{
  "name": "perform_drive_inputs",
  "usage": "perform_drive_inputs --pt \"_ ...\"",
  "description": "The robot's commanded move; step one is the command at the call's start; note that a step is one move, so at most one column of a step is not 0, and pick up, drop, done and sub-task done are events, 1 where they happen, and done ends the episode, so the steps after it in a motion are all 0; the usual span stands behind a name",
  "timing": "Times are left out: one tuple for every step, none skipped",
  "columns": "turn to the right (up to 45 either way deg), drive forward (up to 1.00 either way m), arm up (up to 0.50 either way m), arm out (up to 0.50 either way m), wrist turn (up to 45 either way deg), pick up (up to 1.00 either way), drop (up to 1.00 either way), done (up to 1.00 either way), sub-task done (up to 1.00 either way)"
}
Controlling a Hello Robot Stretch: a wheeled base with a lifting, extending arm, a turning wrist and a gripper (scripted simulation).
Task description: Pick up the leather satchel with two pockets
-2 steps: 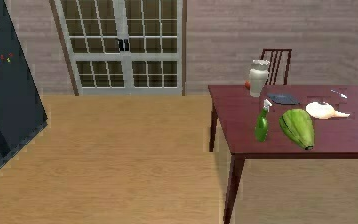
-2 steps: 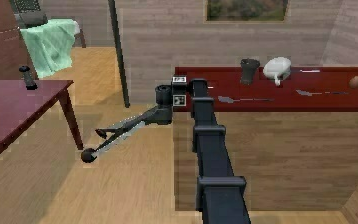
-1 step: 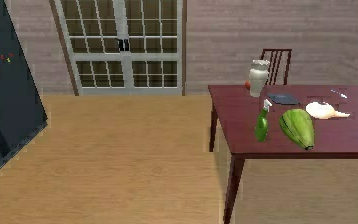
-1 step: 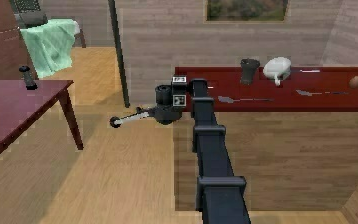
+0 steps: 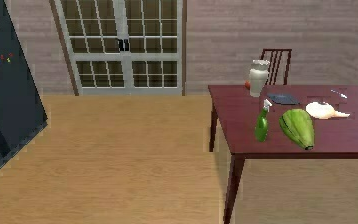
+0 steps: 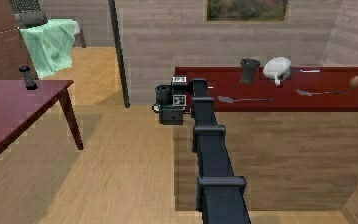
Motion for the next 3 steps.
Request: perform_drive_inputs --pt "0.0 0.0 0.0 0.0 9.0 0.0 0.0 0.0 0.0" --pt "0.0 0.0 0.0 0.0 3.0 0.0 0.0 0.0 0.0" --pt "0.0 0.0 0.0 -0.24 0.0 0.0 0.0 0.0 0.0"
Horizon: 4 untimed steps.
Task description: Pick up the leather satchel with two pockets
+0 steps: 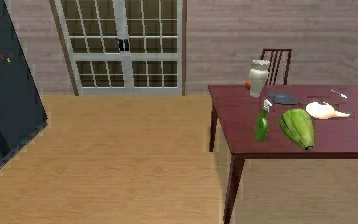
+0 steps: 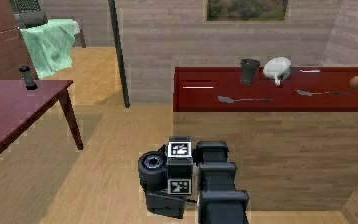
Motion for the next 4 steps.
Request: perform_drive_inputs --pt "0.0 0.0 -0.5 0.0 0.0 0.0 0.0 0.0 0.0" --pt "0.0 0.0 -0.48 0.0 0.0 0.0 0.0 0.0 0.0" --pt "0.0 0.0 0.0 0.0 0.0 1.0 0.0 0.0 0.0" --pt "0.0 0.0 0.1 0.0 0.0 0.0 0.0 0.0 0.0"
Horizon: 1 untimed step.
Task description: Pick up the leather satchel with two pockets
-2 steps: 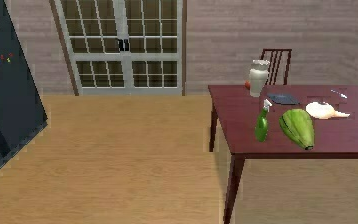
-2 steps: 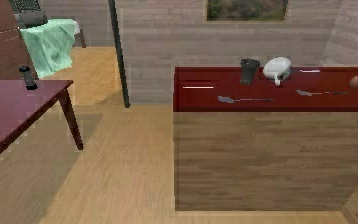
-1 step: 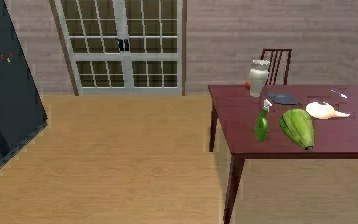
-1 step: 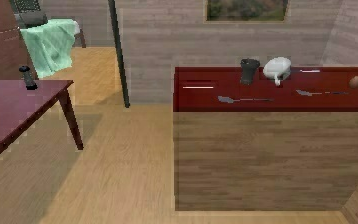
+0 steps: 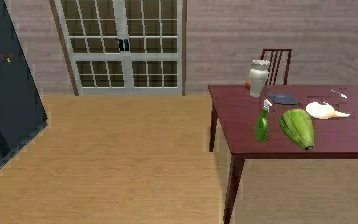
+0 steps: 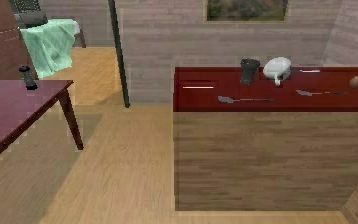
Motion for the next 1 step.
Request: perform_drive_inputs --pt "0.0 0.0 0.0 0.0 0.0 0.0 0.0 1.0 0.0"
